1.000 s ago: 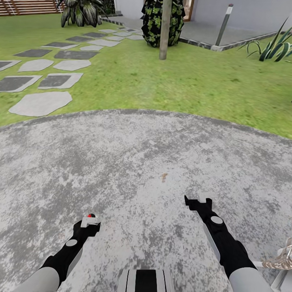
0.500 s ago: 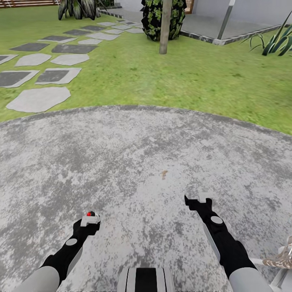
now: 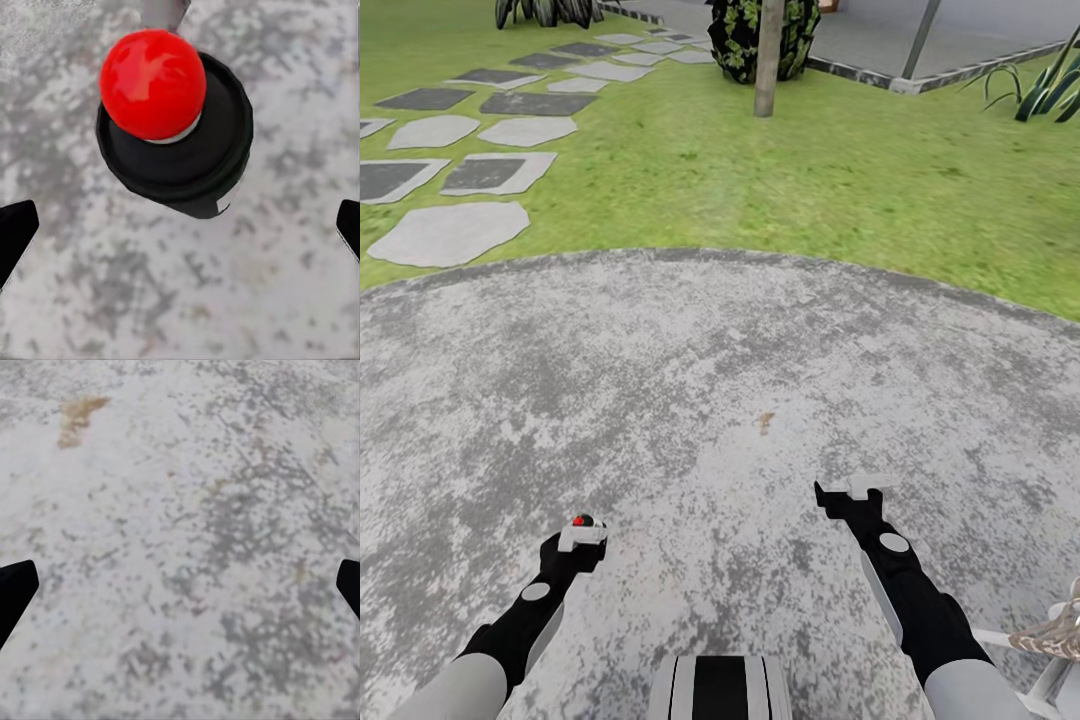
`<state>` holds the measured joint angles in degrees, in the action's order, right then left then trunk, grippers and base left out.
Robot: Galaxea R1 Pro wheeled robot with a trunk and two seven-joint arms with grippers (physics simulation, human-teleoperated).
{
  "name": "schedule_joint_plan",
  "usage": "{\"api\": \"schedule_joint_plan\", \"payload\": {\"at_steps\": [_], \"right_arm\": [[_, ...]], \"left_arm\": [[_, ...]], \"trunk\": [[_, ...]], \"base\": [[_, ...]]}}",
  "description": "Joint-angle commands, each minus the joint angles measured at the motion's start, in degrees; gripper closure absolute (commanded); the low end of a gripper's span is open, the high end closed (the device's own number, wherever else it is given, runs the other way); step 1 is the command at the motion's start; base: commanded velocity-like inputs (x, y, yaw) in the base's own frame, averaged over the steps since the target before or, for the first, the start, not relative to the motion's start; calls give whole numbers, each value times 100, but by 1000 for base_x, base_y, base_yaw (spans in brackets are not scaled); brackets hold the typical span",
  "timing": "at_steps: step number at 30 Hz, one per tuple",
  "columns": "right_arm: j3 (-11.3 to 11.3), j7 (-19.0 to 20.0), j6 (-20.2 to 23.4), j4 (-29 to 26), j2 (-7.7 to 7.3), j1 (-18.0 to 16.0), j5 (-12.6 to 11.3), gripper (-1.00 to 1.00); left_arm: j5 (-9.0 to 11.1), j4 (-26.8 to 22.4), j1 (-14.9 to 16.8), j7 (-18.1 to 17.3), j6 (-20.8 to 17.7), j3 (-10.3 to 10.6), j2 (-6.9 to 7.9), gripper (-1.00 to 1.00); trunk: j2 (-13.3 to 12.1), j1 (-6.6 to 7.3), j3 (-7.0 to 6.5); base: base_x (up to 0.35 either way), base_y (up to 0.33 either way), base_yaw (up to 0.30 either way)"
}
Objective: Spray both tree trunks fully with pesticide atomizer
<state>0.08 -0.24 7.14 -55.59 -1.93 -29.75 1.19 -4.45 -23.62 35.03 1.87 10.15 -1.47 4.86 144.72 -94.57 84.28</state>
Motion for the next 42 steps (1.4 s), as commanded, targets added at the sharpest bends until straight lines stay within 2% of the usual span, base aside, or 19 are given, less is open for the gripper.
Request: {"api": "schedule_joint_plan", "payload": {"at_steps": [1, 4, 8, 15, 42], "right_arm": [[1, -2, 34, -9, -1, -2, 13, -100], [1, -2, 34, -6, 0, -4, 13, -100], [1, -2, 34, -9, -1, -1, 13, -100], [1, -2, 34, -13, 0, 1, 13, -100], [1, -2, 34, -13, -2, 0, 13, -100]], "left_arm": [[-47, 2, 1, 17, 83, -23, -2, -100], [-47, -1, -1, 23, 292, -41, -3, -100], [-37, -2, 3, 30, 354, -47, -3, -100], [73, 5, -1, 33, 370, -52, -1, -100], [85, -2, -3, 33, 382, -54, -3, -100]], "trunk": [[1, 1, 5], [1, 1, 6], [1, 1, 6], [1, 1, 7], [1, 1, 7]], "base": [[0, 0, 0], [0, 0, 0], [0, 0, 0], [0, 0, 0], [11, 0, 0]]}}
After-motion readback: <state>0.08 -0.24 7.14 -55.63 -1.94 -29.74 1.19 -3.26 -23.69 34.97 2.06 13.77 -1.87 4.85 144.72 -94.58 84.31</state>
